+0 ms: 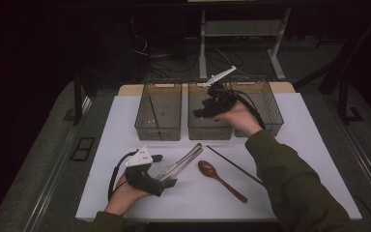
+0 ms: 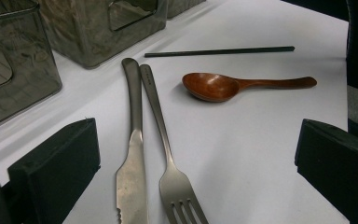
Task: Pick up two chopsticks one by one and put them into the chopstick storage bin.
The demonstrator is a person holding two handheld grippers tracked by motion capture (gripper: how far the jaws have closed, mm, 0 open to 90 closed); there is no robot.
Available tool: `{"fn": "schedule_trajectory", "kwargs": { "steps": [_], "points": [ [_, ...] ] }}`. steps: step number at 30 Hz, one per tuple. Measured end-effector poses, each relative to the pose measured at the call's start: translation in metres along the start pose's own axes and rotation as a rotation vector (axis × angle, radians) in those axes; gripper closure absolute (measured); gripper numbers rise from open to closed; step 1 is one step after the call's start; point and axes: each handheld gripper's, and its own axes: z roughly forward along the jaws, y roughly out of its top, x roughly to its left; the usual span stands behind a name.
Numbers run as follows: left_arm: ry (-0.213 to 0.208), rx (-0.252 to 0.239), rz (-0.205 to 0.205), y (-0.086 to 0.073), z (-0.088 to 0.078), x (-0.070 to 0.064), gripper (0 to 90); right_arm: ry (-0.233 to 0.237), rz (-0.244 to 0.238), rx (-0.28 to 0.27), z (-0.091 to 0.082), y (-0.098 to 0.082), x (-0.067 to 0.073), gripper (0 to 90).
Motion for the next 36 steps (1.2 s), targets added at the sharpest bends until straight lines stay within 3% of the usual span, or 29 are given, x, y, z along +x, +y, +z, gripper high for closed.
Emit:
{"fn": "schedule_trajectory", "kwargs": {
  "steps": [15,25,32,36],
  "points": [
    [0.004,0.004,-0.001,-0.001,0.001,0.001,0.0,0.015,0.041,0.0,-0.026,-0.059,-0.004,43.9],
    [0.005,0.006,0.0,-0.001,0.001,0.0,0.0,0.034,0.062,-0.057,-0.036,-0.098,-0.001,45.9],
    [0.009,0.005,0.001,-0.001,0.001,0.0,0.0,0.02,0.088,-0.093,-0.045,-0.128,-0.001,45.0],
    [0.009,0.008,0.006,-0.001,0.0,0.0,0.0,0.009,0.092,-0.064,-0.051,-0.139,-0.002,44.8]
  ]
}}
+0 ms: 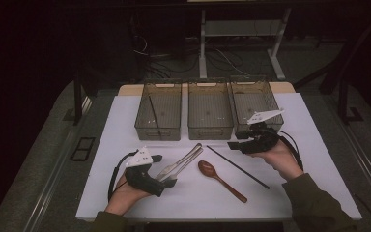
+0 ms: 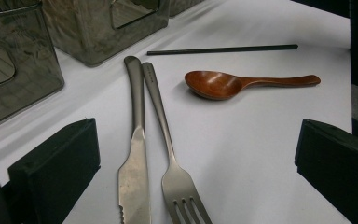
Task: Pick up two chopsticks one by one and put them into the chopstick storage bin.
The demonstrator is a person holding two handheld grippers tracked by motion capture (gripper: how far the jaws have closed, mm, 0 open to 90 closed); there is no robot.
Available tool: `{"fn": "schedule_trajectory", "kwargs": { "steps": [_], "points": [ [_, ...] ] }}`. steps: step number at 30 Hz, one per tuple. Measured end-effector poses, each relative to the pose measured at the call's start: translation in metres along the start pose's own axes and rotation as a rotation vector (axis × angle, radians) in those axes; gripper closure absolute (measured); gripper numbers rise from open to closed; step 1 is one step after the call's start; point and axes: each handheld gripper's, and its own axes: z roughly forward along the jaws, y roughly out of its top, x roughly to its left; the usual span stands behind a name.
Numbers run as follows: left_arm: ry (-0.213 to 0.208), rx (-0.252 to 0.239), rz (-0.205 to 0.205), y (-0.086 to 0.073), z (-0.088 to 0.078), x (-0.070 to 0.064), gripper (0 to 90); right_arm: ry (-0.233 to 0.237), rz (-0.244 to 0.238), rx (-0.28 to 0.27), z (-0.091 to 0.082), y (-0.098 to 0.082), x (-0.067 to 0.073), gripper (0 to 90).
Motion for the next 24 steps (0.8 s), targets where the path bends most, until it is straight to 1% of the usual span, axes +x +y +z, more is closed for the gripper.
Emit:
{"fn": "schedule_trajectory", "kwargs": {
  "steps": [1,5,6,7,11,13,17,21,23,24],
  "points": [
    [-0.001,-0.003,-0.002,0.0,0.0,0.0,0.0,0.004,0.008,0.006,-0.002,-0.003,0.0,44.9],
    [-0.001,-0.004,-0.001,0.0,0.0,0.0,0.0,-0.01,0.0,0.055,-0.006,-0.013,0.001,45.6],
    [-0.001,-0.005,-0.002,0.0,0.0,0.0,0.0,-0.007,-0.001,0.065,-0.006,-0.015,0.001,45.8],
    [-0.002,-0.006,-0.001,0.0,-0.001,0.0,0.0,-0.003,-0.002,0.082,-0.007,-0.017,0.002,46.1],
    [-0.002,-0.002,0.001,0.0,-0.001,0.0,0.0,-0.011,-0.016,0.135,-0.009,-0.022,0.004,47.3],
    [-0.003,-0.002,0.002,0.0,-0.001,0.0,0.0,-0.011,-0.014,0.158,-0.01,-0.025,0.005,48.2],
    [-0.001,-0.002,0.001,0.0,-0.001,0.0,0.0,-0.014,-0.023,0.211,-0.01,-0.03,0.006,48.6],
    [0.001,-0.001,-0.001,0.0,-0.001,0.001,0.0,-0.019,-0.038,0.25,-0.007,-0.037,0.008,46.5],
    [0.002,0.0,0.0,0.0,-0.001,0.0,0.0,-0.039,-0.045,0.278,-0.005,-0.038,0.007,45.1],
    [0.003,-0.004,-0.002,0.0,-0.001,0.0,0.0,-0.04,-0.049,0.293,-0.004,-0.038,0.007,45.0]
  ]
}}
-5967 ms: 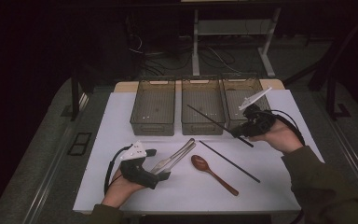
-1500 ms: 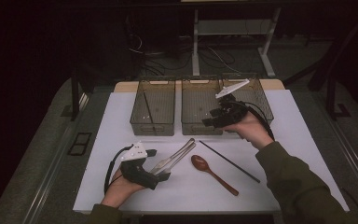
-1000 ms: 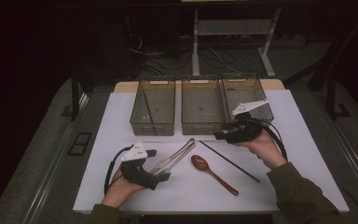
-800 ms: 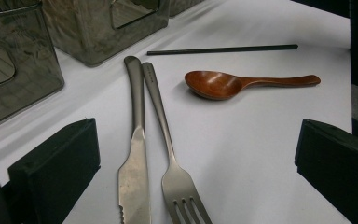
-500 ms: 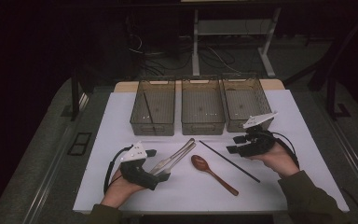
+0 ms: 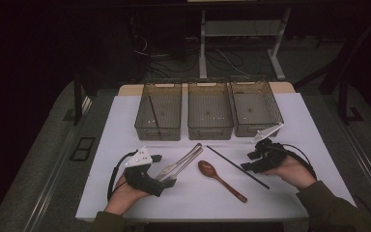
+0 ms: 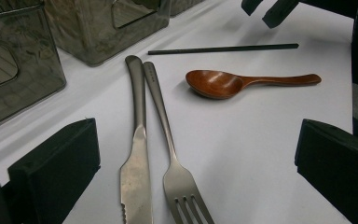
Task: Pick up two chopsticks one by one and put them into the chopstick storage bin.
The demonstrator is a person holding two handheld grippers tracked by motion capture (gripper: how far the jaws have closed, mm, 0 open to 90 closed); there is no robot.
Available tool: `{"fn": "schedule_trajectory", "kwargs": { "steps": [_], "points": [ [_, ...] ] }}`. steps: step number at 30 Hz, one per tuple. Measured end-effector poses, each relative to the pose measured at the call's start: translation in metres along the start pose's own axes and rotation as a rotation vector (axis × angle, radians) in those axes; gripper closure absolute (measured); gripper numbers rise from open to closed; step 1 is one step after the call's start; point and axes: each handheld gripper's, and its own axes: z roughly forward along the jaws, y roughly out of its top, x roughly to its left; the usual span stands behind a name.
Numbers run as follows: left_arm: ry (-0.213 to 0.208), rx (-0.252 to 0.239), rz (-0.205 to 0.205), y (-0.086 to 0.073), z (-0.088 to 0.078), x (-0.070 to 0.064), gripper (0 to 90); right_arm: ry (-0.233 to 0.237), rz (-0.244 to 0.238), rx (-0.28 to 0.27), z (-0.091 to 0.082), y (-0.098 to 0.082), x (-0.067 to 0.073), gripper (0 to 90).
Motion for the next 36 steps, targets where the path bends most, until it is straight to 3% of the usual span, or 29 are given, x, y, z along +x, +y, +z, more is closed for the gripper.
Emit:
{"fn": "schedule_trajectory", "kwargs": {
  "steps": [8,12,17,27,36],
  "points": [
    [0.005,-0.001,0.0,0.0,-0.001,0.001,0.0,-0.015,-0.042,0.113,-0.001,0.011,0.004,49.5],
    [0.002,0.0,0.003,0.0,-0.001,0.0,0.0,-0.003,-0.053,0.174,0.007,0.014,0.007,53.7],
    [0.002,-0.001,0.005,0.0,-0.001,0.0,0.0,-0.021,-0.073,0.248,0.019,0.015,0.008,60.3],
    [0.0,0.0,0.006,0.0,-0.001,0.0,0.0,-0.02,-0.073,0.314,0.028,0.015,0.004,72.6],
    [0.0,0.004,0.007,0.0,-0.001,0.0,0.0,-0.031,-0.091,0.35,0.034,0.015,0.005,77.9]
  ]
}}
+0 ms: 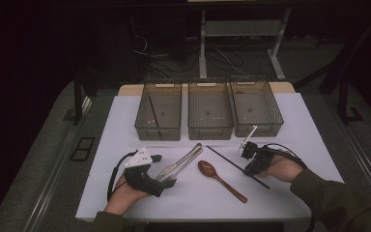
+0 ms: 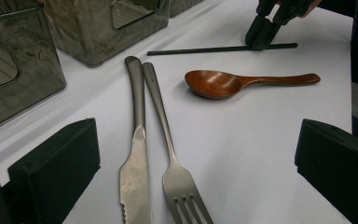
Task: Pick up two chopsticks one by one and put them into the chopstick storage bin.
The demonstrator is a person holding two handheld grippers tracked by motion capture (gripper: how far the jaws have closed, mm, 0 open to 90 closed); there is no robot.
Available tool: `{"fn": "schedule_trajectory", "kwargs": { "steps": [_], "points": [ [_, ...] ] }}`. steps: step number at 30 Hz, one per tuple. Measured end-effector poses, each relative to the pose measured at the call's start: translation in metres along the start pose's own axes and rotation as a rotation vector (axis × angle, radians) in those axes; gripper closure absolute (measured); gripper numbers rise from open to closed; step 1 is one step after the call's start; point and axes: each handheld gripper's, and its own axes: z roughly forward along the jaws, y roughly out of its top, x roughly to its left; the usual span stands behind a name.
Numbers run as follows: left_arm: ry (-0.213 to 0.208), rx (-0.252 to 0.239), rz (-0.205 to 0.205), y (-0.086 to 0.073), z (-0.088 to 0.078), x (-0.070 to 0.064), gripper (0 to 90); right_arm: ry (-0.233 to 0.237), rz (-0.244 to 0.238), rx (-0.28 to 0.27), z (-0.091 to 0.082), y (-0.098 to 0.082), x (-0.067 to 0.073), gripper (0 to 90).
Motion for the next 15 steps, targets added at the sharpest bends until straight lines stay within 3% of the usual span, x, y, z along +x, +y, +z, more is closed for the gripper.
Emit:
{"fn": "schedule_trajectory", "kwargs": {
  "steps": [5,15],
  "points": [
    [-0.001,-0.001,0.0,0.0001,0.0003,-0.0005,0.0,-0.016,-0.021,0.013,0.0006,0.0018,0.0017,78.7],
    [-0.003,0.003,0.003,0.0,0.001,-0.0009,0.0,-0.03,-0.018,0.026,0.0009,0.0037,0.0023,84.5]
  ]
}}
